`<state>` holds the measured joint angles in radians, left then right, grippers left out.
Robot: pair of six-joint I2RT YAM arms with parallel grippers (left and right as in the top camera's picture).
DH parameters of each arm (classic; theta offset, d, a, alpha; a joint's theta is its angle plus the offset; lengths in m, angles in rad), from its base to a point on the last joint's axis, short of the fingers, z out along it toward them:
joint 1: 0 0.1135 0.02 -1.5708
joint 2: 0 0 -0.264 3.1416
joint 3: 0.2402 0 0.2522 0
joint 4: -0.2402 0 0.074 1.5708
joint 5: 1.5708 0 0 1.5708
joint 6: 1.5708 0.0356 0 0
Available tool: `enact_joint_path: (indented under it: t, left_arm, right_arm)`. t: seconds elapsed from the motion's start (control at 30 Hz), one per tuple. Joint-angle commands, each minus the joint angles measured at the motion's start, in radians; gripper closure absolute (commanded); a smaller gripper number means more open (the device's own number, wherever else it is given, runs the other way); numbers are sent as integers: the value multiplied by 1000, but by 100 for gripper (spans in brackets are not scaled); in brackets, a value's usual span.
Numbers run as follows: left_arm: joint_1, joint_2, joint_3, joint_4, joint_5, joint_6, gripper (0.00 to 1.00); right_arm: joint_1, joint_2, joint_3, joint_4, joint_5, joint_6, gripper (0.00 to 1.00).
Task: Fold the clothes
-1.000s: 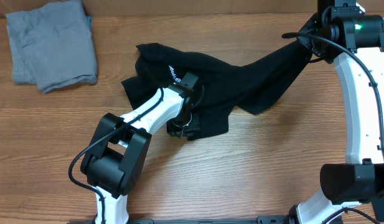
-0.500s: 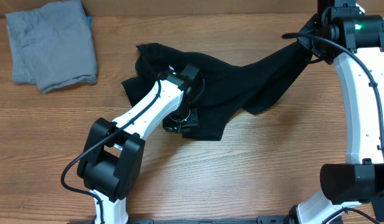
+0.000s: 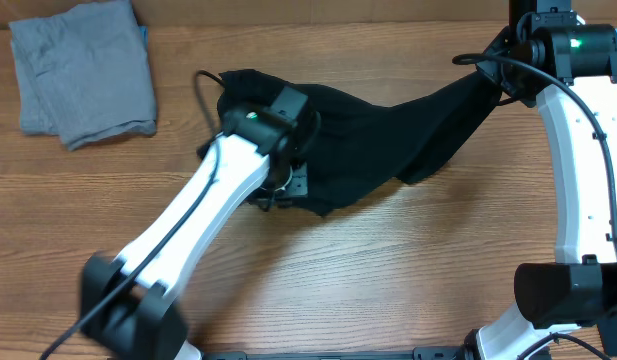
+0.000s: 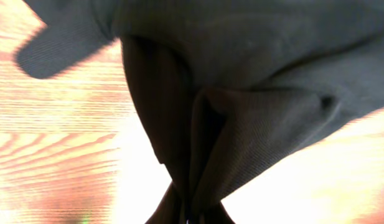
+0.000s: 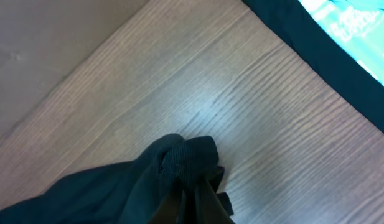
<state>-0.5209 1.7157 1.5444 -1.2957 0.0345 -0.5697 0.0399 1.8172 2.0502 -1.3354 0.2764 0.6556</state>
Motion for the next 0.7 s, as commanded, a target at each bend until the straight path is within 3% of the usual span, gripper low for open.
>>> enact_joint_path:
  t: [0.0,0.33,0.67]
  left_arm:
    - [1,-132,31,-9,-46,16,96]
    - [1,-397,55,-14,-174,16,96]
    - [1,-654,272,-15,-327,16,96]
  right_arm:
    - [-3,0,-2,-15,5,31,96]
    - [-3,-45,-2,-99,-8,79,96]
    - [-2,-322,0,-129,-46,95,96]
